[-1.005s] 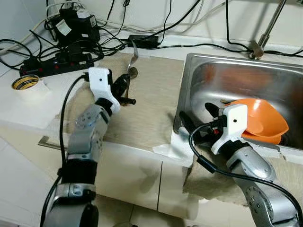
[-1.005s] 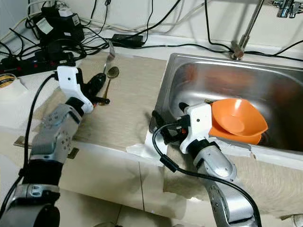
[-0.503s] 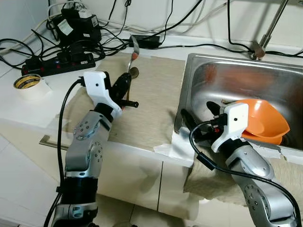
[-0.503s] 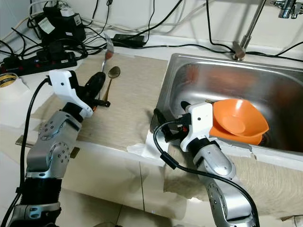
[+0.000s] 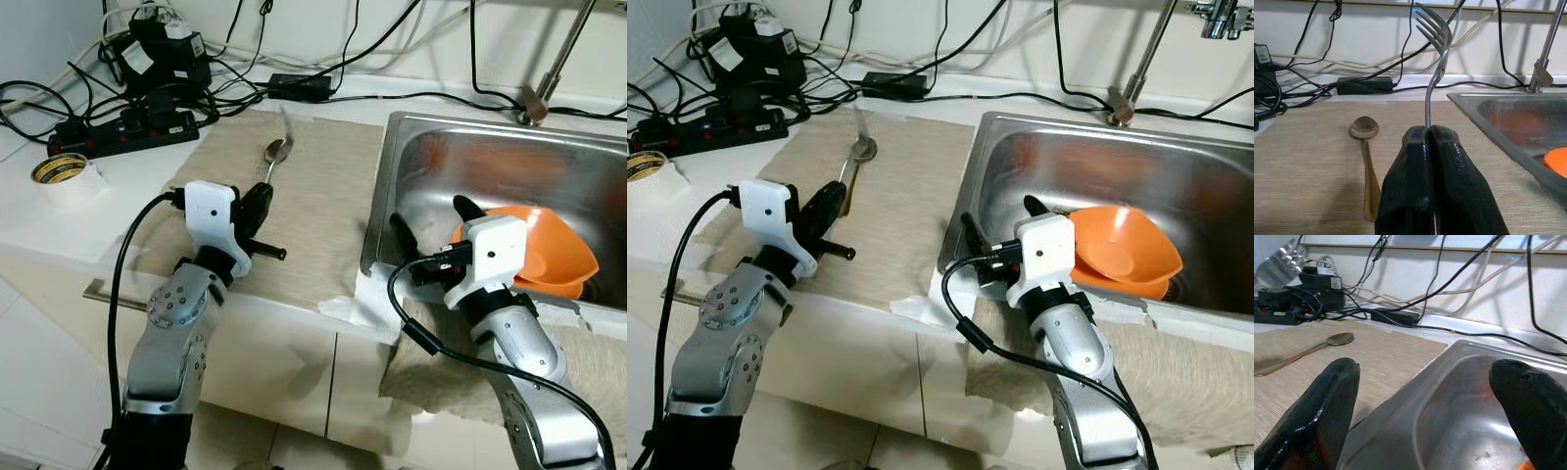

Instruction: Kitchen organization

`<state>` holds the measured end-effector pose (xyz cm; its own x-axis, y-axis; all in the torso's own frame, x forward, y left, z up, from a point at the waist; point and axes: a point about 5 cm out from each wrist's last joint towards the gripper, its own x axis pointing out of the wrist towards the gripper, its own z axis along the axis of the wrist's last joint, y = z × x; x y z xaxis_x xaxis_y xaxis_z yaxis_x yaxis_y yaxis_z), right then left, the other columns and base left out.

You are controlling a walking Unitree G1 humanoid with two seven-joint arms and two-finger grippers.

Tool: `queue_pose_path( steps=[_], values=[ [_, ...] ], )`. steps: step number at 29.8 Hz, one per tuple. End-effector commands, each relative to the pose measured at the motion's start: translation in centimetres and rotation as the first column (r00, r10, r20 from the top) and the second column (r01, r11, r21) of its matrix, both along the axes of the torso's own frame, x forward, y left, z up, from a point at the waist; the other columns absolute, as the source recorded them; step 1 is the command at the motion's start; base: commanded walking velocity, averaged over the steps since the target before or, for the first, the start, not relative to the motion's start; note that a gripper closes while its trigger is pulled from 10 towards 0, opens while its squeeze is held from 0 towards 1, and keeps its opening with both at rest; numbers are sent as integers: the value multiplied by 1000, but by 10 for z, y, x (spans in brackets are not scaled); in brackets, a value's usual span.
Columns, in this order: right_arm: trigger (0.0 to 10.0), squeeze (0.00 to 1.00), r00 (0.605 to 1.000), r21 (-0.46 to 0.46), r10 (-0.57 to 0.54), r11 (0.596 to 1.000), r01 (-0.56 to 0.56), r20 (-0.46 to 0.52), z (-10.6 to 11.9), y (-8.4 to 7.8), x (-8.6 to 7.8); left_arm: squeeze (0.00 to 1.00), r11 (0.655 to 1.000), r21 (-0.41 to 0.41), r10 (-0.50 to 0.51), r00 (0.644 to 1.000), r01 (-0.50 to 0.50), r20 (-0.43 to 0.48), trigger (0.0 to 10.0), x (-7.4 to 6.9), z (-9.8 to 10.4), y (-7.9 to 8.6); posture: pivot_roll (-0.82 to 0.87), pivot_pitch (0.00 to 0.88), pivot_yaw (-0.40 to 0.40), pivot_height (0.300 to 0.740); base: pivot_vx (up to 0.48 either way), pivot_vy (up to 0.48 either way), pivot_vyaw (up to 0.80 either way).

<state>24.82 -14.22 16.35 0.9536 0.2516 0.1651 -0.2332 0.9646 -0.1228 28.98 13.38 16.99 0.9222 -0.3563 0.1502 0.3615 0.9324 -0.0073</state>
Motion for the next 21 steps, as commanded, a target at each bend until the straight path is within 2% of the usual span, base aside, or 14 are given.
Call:
queue_pose_path(
  steps=[1,10,14,21],
  values=[
    [10000,0,999,4,-31,1000,31,-10,-4,-4,1,588,1000,5,8,1000,-8,19,0,-1,3,2,-37,0,58,736,0,0,0],
    [10000,0,987,24,-158,987,157,28,-8,-17,-1,584,999,-1,44,999,-44,30,0,-7,6,4,-38,0,62,736,0,0,0],
    [10000,0,969,5,-241,970,242,53,-11,-23,-4,588,997,8,78,997,-79,28,0,-10,4,11,-39,0,67,736,0,0,0],
    [10000,0,944,-14,-315,948,318,97,-10,-28,-10,631,992,15,126,991,-127,39,0,-18,2,20,-47,0,76,736,0,0,0]
  ],
)
